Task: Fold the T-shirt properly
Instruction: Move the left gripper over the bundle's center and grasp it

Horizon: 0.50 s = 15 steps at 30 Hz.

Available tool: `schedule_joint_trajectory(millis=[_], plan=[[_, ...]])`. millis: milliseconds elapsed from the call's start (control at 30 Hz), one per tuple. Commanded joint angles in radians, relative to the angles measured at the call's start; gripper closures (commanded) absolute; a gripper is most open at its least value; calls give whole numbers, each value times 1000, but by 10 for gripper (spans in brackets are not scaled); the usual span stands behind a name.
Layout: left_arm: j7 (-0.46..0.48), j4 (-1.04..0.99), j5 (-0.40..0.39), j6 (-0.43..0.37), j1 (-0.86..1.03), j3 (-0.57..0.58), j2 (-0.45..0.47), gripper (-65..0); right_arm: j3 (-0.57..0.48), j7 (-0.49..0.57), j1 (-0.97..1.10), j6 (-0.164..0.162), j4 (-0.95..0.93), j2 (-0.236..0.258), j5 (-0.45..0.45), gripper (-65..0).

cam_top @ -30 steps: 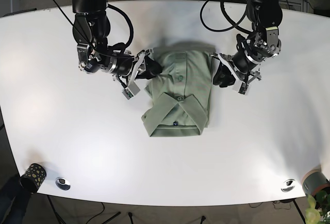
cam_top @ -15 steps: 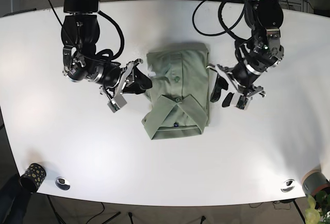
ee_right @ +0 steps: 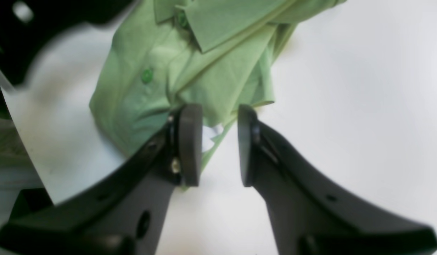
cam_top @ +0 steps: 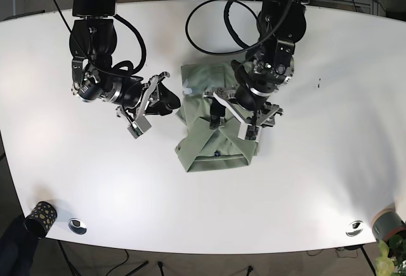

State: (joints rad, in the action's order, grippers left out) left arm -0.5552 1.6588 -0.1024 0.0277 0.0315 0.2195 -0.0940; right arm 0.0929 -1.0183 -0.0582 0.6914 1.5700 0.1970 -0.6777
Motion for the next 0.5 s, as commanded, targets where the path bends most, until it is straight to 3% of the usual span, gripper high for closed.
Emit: schedule_joint_trajectory(millis=[0, 100, 267, 467], plan=[[97, -27, -4, -41, -12, 56, -2, -447, 5, 23, -18, 7, 19, 6, -18, -154], [148, -85, 19, -78, -9, 99, 0, -447, 6, 25, -16, 7, 19, 5, -21, -154], [228, -200, 146, -162, 8, 153, -2, -447, 54, 25, -15, 7, 19, 0, -23, -154], [271, -323, 175, -165, 25, 153, 3, -447, 121, 22, -19, 7, -24, 0, -24, -154]])
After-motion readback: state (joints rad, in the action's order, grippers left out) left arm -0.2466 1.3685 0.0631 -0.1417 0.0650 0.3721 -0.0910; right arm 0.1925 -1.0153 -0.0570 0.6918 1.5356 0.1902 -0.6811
